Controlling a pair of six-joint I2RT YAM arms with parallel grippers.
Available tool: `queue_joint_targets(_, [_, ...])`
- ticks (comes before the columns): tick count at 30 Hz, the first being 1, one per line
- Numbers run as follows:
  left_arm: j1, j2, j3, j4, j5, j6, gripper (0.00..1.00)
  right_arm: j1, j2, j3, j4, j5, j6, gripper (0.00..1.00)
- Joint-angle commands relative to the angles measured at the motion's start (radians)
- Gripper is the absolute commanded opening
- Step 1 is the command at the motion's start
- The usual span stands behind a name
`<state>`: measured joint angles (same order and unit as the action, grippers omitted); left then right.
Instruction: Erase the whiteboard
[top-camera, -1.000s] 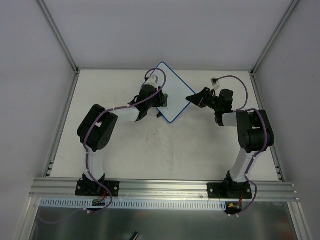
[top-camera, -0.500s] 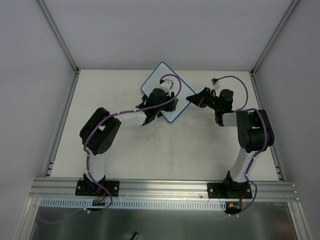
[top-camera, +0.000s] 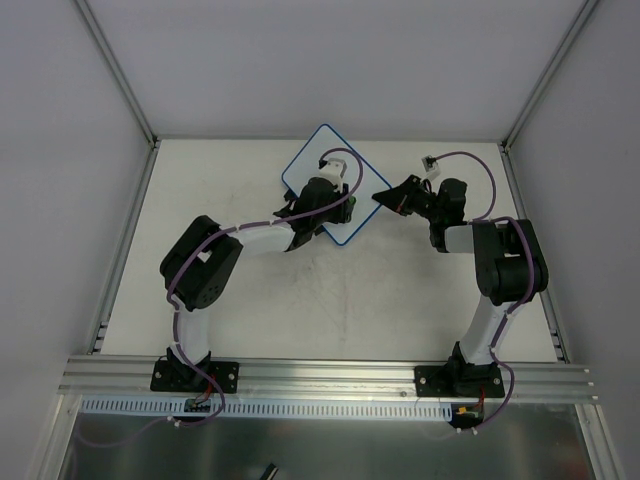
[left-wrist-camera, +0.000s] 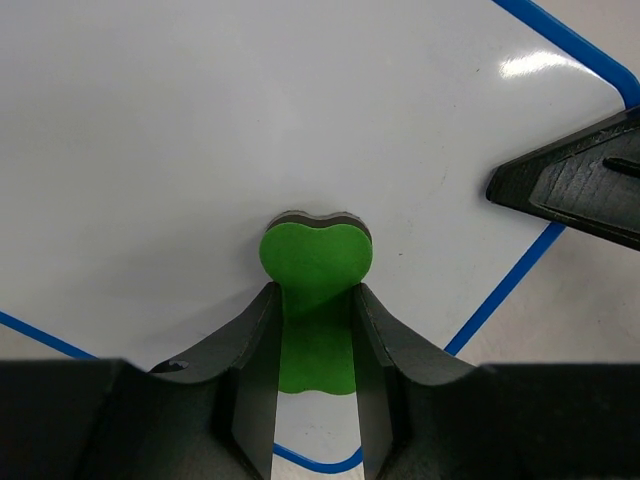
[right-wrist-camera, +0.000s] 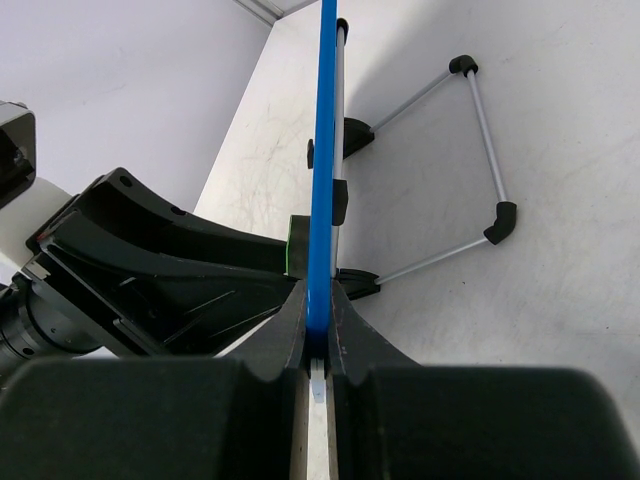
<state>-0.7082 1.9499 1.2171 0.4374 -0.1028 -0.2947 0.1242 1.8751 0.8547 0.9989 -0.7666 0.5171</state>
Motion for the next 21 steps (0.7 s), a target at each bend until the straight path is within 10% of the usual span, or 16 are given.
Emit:
queue_joint_targets(1, [-0.014, 0.029, -0.027, -0.097, -0.024, -0.069, 0.0, 0.026, -0.021, 0.05, 0.118, -0.056, 0.027, 0.0])
queue_joint_targets(21, [0.13, 0.07, -0.162, -0.012, 0.109, -0.368, 0.0, 0.018, -0.017, 0.044, 0.15, -0.059, 0.052, 0.0])
